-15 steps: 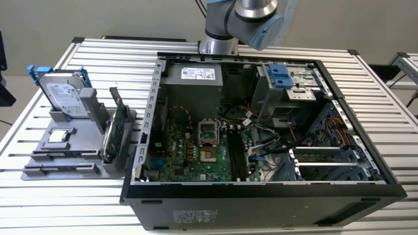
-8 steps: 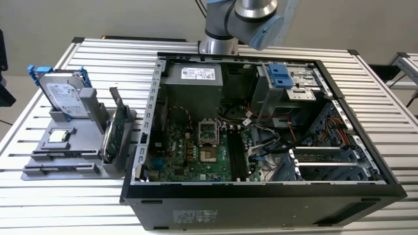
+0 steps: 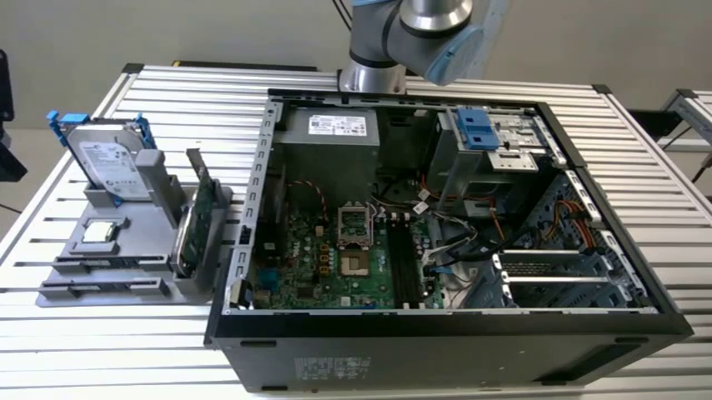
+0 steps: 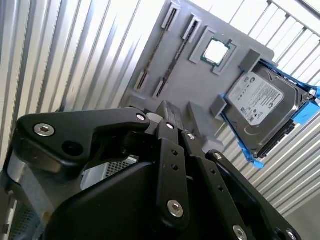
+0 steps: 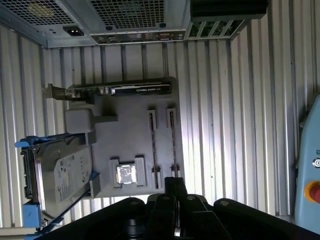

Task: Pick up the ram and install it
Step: 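Pick up the ram and move it above insertion slot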

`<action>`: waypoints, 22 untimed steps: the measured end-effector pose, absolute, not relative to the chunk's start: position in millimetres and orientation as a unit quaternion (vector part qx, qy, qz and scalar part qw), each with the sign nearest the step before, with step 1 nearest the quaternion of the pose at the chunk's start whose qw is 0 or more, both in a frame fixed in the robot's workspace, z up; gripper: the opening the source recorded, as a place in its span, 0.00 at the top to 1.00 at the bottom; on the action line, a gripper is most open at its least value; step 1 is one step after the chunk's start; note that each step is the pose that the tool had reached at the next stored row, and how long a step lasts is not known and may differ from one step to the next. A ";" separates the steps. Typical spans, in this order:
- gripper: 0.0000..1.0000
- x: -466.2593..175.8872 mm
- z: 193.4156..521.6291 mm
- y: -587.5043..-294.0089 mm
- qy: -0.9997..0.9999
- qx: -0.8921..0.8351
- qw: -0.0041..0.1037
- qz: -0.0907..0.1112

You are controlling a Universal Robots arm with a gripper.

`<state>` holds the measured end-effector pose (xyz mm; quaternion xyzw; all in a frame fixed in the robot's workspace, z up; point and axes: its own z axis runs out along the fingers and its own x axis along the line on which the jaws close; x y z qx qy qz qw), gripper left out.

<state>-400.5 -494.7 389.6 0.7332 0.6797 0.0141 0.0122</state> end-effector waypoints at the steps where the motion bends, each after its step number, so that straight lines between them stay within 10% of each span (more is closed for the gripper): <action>1: 1.00 -400.5 389.6 -494.7 0.678 0.734 0.012 0.014; 10: 1.00 -400.5 389.6 -494.7 0.667 0.745 0.012 0.014; 11: 0.00 -400.5 389.6 -494.7 0.666 0.746 0.012 0.014; 22: 0.00 -400.5 389.6 -494.7 0.651 0.759 0.013 0.014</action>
